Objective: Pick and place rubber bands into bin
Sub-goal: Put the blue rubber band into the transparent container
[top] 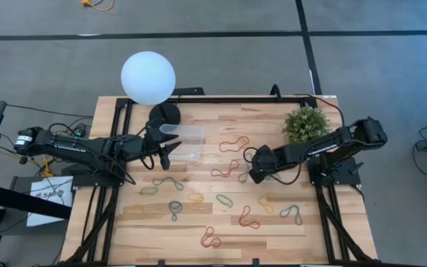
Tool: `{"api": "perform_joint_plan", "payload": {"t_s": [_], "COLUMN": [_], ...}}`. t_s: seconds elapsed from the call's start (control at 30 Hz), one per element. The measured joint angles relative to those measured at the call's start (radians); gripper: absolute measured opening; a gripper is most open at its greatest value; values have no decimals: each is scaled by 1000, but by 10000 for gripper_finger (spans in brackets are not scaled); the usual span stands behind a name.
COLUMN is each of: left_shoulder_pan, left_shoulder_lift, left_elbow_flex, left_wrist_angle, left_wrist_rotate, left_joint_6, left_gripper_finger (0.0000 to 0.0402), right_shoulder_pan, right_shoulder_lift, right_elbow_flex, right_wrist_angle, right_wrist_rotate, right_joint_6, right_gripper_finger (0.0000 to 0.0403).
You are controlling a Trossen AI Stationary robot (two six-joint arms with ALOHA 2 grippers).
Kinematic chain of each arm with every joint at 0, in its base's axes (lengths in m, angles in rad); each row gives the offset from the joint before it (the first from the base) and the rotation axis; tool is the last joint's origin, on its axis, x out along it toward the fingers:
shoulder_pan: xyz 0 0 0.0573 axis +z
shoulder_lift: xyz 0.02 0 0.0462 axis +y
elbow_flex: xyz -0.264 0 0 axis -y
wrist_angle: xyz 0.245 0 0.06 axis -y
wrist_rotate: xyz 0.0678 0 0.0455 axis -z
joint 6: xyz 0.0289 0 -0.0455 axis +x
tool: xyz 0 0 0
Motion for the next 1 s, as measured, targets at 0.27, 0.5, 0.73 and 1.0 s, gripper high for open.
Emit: {"api": "perform_joint_plan", "payload": {"t_s": [0.27, 0.5, 0.73, 1.0], "left_shoulder_pan": [0, 0, 0, 0], "left_shoulder_lift": [0, 0, 0, 0], "left_elbow_flex": [0, 0, 0, 0], "left_wrist_angle": [-9, -9, -9, -8], "left_wrist_rotate": [0, 0, 0, 0], "left_joint_6": [0, 0, 0, 5], "left_gripper_finger": [123, 123, 123, 123], "right_shoulder_pan": [3, 8, 24, 33], "right_shoulder_lift": [82, 30, 19, 10], "right_elbow_flex": [12, 1, -2, 102], "right_wrist_angle": [-8, 15, 186, 481], "right_wrist_rotate": [30, 29, 73, 135], "right_joint_6": [-6, 18, -58, -291], "right_gripper_finger": [91, 51, 11, 2]}}
